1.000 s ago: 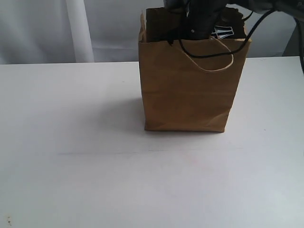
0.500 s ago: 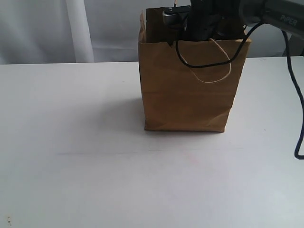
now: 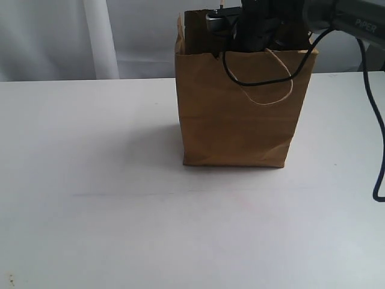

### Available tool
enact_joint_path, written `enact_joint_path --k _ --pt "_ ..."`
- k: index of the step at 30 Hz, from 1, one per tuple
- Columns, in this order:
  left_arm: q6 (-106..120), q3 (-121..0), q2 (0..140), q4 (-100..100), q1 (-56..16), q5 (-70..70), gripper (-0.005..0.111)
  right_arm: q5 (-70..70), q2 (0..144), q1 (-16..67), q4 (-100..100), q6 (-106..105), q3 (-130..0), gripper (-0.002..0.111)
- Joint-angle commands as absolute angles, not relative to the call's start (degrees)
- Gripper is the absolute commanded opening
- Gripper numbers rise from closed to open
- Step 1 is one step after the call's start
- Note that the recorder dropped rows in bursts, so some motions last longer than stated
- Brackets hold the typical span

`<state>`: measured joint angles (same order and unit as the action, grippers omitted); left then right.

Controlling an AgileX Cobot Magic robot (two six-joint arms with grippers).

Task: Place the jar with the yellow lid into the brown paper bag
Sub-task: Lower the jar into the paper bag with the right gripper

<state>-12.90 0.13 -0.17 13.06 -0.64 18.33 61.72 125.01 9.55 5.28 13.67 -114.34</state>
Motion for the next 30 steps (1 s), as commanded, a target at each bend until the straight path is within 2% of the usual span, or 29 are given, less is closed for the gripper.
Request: enact_joint_path --k 1,5,10,12,15,26,30 --pt "-13.1 0.0 0.0 12.8 -0.9 17.8 0.001 60.6 124.4 9.2 5.2 11.9 -114.7 0.009" --pt "-13.1 0.0 0.0 12.8 -0.9 17.8 0.001 60.6 124.4 9.2 5.1 11.9 -114.7 0.032" --pt "-13.1 0.0 0.0 12.8 -0.9 17.8 0.001 59.2 124.4 9.2 5.1 11.9 -114.7 0.074" --pt "-13.1 0.0 0.0 12.8 -0.9 17.8 0.001 58.8 124.4 9.2 5.1 11.9 -114.7 0.084" --pt "-13.1 0.0 0.0 12.8 -0.9 17.8 0.001 57.8 124.4 9.2 5.1 11.9 -114.7 0.089" --pt "-13.1 0.0 0.0 12.8 -0.9 17.8 0.001 56.2 124.4 9.2 5.1 11.9 -114.7 0.090" --pt "-13.1 0.0 0.0 12.8 -0.9 17.8 0.001 56.2 124.4 9.2 4.6 11.9 -114.7 0.105"
